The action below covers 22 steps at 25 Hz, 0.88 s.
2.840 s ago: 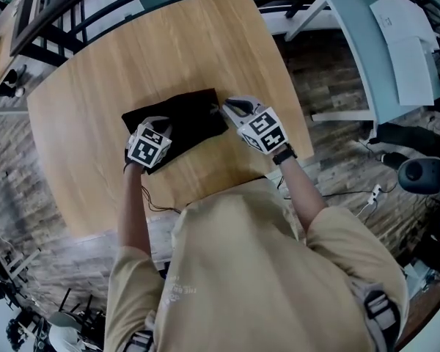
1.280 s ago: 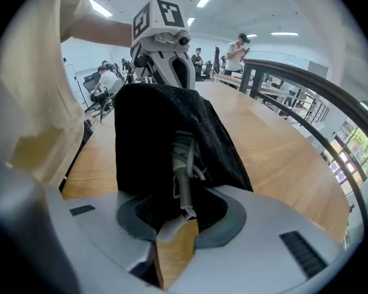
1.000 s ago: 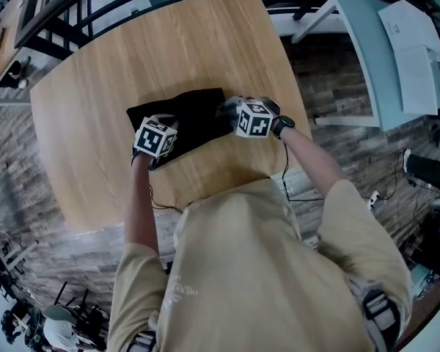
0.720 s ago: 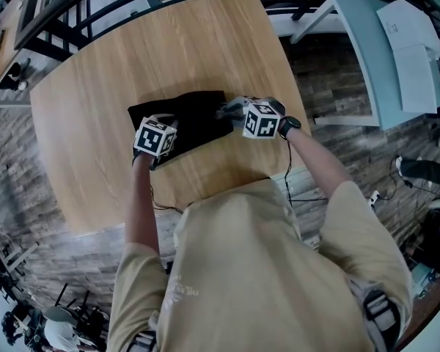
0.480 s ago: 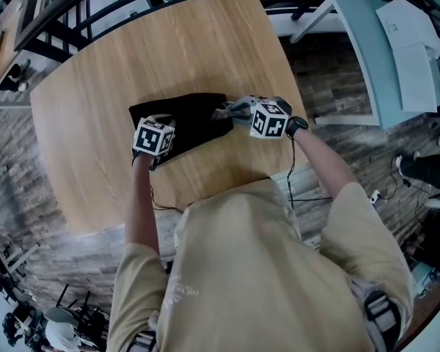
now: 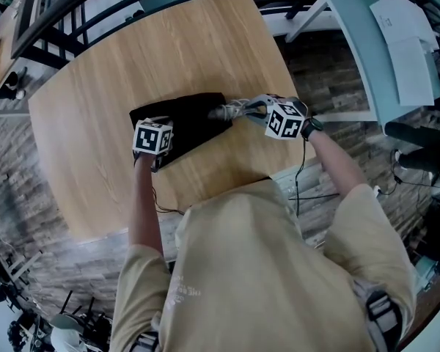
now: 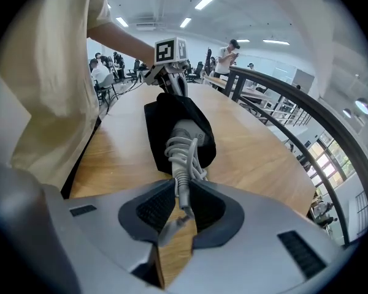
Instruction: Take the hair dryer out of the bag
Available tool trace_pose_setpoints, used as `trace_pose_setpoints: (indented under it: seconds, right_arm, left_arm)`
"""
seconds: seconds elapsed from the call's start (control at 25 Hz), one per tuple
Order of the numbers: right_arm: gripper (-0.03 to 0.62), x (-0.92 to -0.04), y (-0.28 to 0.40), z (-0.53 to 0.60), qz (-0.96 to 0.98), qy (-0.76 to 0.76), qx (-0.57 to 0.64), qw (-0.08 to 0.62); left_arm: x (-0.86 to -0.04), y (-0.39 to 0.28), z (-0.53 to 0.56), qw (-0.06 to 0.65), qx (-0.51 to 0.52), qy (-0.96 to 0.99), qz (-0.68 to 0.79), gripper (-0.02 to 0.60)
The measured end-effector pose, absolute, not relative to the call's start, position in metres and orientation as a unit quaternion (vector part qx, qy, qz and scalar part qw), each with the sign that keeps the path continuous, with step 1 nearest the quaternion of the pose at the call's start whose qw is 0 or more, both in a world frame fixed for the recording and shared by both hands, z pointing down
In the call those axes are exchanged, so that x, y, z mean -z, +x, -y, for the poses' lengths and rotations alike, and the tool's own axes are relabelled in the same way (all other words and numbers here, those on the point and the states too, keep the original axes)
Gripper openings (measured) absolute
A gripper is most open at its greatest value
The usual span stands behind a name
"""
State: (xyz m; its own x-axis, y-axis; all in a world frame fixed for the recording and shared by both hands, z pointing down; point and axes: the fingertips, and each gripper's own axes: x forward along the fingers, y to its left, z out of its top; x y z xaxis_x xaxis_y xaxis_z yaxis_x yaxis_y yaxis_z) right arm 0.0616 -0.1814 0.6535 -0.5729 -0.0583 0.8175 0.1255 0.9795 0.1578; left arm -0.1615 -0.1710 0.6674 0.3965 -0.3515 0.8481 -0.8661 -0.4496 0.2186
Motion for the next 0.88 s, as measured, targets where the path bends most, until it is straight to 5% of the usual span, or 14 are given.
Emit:
trace_pose_setpoints:
  seconds: [0.88]
  right_arm:
    - [0.074, -0.65, 0.14, 0.19, 0.86, 0.079, 0.06, 0.5]
  left_arm:
    - [-0.668, -0.163, 0.17, 0.335, -0.383, 0.763, 0.399, 0.021]
